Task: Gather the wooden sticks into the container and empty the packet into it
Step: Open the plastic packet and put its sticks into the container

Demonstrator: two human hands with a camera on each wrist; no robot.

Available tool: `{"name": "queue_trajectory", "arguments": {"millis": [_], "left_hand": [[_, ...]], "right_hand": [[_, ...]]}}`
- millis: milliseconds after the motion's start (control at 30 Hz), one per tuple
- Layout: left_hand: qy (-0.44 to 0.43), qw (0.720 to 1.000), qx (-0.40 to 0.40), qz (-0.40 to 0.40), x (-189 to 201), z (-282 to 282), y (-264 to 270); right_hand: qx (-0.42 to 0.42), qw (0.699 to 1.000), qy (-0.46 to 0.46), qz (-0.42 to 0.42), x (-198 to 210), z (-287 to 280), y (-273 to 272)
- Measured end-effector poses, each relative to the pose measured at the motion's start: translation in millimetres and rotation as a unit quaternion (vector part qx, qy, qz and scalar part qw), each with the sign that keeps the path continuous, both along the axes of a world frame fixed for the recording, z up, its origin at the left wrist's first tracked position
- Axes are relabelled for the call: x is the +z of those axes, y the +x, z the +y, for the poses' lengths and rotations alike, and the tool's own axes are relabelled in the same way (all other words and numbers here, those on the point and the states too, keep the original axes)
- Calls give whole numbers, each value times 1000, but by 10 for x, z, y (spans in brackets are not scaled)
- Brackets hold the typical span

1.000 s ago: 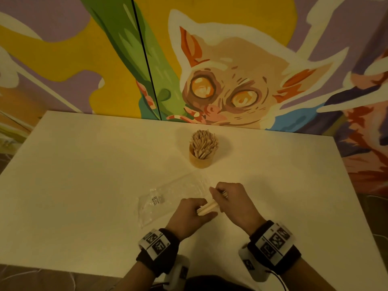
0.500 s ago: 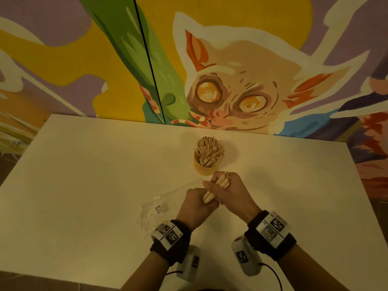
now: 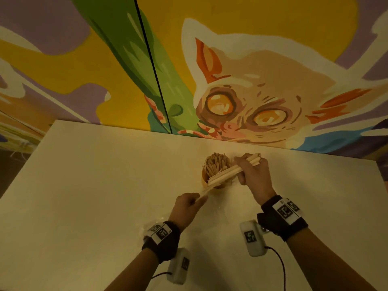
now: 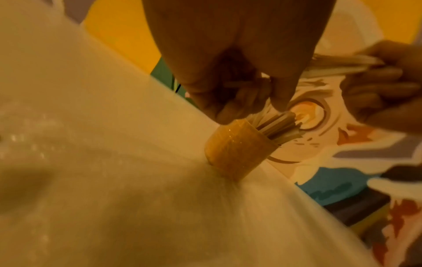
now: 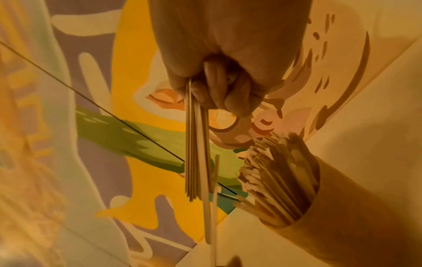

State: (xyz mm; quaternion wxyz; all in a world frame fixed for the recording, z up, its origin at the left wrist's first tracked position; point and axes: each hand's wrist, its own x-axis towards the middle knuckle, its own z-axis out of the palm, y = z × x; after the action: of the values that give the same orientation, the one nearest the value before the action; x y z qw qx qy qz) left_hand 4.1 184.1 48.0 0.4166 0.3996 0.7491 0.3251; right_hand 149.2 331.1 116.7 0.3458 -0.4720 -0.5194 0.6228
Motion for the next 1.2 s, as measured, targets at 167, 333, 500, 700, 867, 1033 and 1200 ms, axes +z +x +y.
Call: {"name": "queue_trajectory", "arguments": {"millis": [167,333,500,700,867,1033,1200], "left_hand": [[4,999,-39,-27,-24,102,-18],[59,990,26,-129,74,206,-20],[107,972,134,-161,184,300,95],[140,949,216,-183,249,498,142],[131,941,244,-194,174,732,74],[124,943,241,-194,97,810,50],[118,938,271,-179,86,902,31]], "right_hand": [[-14,999,-33,9,-139,150,-37],[38,999,-39,6,-205,82,-146],[8,999,-41,19,-208,30,-175],[-17,998,-49,25,-169,67,-208],[-31,996,-69,41,-171,196,-231],[-12,998,-56,15,-239,245,-187],[-22,1000,-16,-11,-261,266,-155]]}}
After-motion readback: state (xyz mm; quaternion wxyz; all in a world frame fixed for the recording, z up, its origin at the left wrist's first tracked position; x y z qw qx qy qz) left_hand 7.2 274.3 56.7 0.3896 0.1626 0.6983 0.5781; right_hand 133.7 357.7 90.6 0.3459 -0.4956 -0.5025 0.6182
